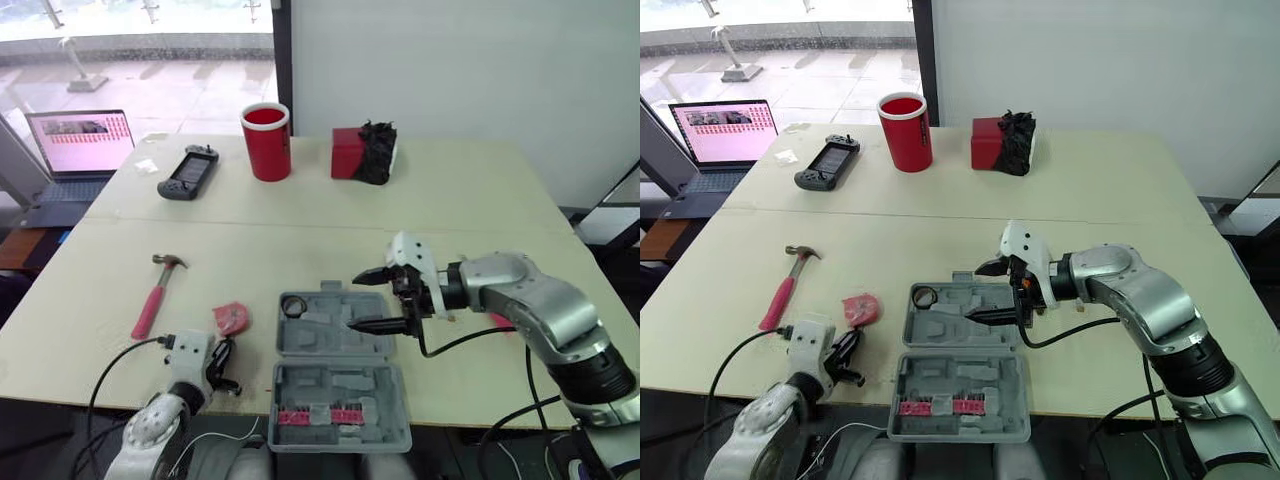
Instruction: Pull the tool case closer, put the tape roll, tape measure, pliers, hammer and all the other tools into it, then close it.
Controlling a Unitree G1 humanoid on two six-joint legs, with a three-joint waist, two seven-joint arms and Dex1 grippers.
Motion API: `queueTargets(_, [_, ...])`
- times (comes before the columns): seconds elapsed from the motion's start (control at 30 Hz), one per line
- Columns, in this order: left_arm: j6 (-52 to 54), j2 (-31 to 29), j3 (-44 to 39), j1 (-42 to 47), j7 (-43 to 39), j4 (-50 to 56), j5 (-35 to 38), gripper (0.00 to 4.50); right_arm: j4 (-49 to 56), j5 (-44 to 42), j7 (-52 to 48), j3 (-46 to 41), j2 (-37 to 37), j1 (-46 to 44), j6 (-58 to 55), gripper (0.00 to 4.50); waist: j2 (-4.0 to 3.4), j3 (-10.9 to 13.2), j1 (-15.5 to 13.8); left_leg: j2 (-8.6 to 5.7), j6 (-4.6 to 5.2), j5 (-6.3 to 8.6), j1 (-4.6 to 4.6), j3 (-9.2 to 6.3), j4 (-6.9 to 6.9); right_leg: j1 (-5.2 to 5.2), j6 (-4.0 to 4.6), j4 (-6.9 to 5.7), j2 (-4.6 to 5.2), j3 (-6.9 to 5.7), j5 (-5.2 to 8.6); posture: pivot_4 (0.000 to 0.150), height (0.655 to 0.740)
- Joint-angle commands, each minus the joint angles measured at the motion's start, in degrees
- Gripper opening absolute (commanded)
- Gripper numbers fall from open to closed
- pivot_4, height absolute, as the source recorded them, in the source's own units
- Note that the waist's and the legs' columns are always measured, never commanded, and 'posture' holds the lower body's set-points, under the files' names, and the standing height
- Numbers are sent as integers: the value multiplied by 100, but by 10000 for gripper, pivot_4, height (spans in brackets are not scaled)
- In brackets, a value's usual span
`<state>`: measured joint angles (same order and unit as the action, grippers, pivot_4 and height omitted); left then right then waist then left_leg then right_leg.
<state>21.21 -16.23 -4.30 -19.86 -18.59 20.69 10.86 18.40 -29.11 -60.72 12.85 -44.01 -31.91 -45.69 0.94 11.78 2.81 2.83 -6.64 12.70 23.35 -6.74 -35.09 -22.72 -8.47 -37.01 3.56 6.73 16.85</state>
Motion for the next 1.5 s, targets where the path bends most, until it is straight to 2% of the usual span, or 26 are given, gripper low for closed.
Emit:
queueTargets(0.03, [210, -187, -146, -573, -209, 411, 175, 261, 134, -68, -252, -44, 6, -24, 218, 45000, 0, 0, -13, 0, 0, 0, 1, 0, 0, -2, 1, -1, 0, 0, 1, 1500, 7400])
queueTargets(0.17, [203, -386, -193, -1030, -372, 652, 206, 261, 101, -153, -434, -58, 89, -61, 341, 45000, 1, 0, -12, 0, -1, 0, 2, 3, -5, -1, 4, 5, 2, 1, 2, 1500, 7400])
queueTargets(0.37, [274, -514, -355, -1251, -363, 766, 216, 261, -141, -28, -531, 19, 182, -207, 441, 45000, 1, 0, -4, 0, -1, 1, 3, 4, -4, -5, 6, 6, 2, 2, 2, 1500, 7400])
queueTargets(0.87, [222, -384, -159, -1463, -280, 1085, 196, 261, -546, 315, -673, 121, 312, -262, 890, 45000, 1, 0, -11, 0, -1, 1, 6, 6, -3, -10, 6, 6, 3, 3, 3, 1500, 7400])
queueTargets(1.17, [170, -454, -220, -1668, -428, 1152, 269, 261, -704, 467, -753, 153, 359, -283, 1054, 45000, 1, 0, -6, 0, -2, 1, 7, 7, -3, -12, 7, 6, 3, 4, 3, 1500, 7400])
queueTargets(1.5, [187, -460, -379, -1664, -222, 1138, 73, 261, -785, 574, -793, 167, 466, -316, 1137, 45000, 2, 0, -9, 0, -2, 1, 8, 8, -3, -15, 8, 6, 3, 5, 3, 1500, 7400])
